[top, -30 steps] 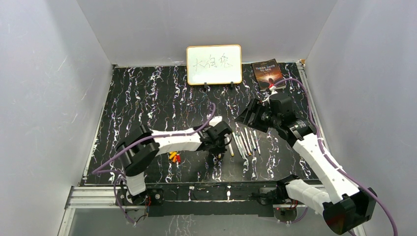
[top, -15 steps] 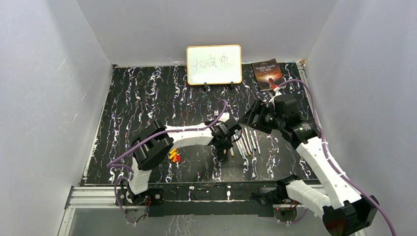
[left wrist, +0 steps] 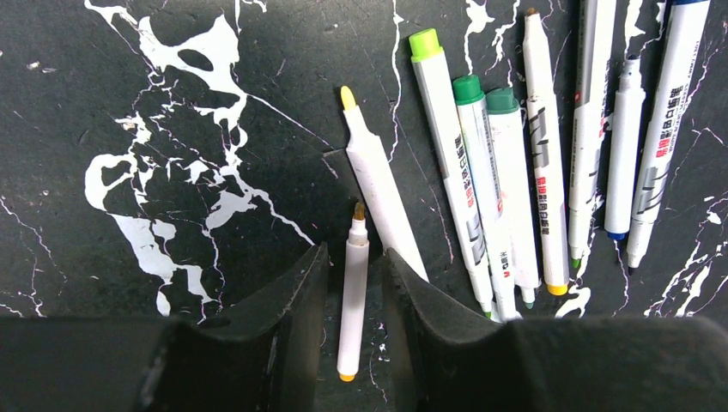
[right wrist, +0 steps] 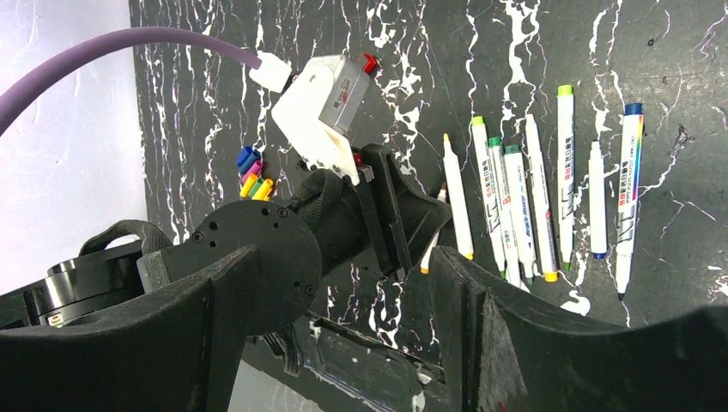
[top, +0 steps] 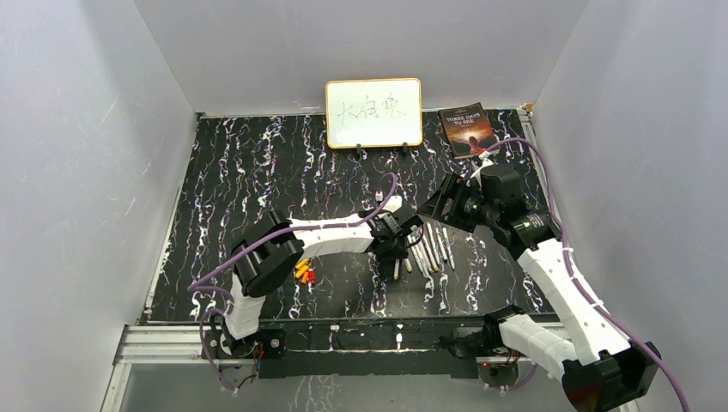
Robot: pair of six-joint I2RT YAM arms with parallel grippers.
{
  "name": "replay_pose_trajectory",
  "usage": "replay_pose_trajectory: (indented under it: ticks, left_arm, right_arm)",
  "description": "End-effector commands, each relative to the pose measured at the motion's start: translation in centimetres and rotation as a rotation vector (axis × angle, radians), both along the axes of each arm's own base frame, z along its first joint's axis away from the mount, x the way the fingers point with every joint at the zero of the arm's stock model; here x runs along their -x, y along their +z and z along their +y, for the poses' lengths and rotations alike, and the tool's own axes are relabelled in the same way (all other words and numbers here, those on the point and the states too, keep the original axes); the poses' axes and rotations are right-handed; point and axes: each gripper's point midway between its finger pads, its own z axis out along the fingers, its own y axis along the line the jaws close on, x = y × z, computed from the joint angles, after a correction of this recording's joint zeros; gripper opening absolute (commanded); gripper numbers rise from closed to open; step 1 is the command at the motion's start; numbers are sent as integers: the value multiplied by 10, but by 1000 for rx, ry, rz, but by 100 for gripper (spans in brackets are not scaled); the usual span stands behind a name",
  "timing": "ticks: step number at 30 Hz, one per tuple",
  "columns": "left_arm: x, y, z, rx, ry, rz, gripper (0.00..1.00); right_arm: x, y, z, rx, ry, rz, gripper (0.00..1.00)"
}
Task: Open the pen caps
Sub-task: Place the pen at the center of the board, then pick up the pen from the center of the board.
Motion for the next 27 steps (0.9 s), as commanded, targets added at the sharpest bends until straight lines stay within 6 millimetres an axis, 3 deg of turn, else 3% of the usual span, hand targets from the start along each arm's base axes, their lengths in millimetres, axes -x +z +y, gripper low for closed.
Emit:
replay_pose_trajectory:
  ticks: [1,6,12,15,18,23,27]
  left_arm:
    - [-5,-4,13,-54,16,-8,29]
    - [-6,10,16,-55,12,-31,33]
    - [-7,60,29,-53,-31,-99,51]
    - [-7,91,44,-60,-64,-153,63]
    - [-12,110,71,-138,-90,-218,74]
    - [-37,116,111,-166,-148,-248,78]
    - [-54,108,138,-168,-153,-226,96]
  right_arm:
    - [1,14,6,-28,38,-50,69]
    - [2,12,7,-34,46,-45,69]
    - [3,7,9,-43,51,-36,69]
    - [3,8,9,-46,50,-40,69]
    - [3,9,9,-50,50,-42,69]
    - [2,10,11,-61,55,-41,69]
    - [4,9,11,-66,56,-38,69]
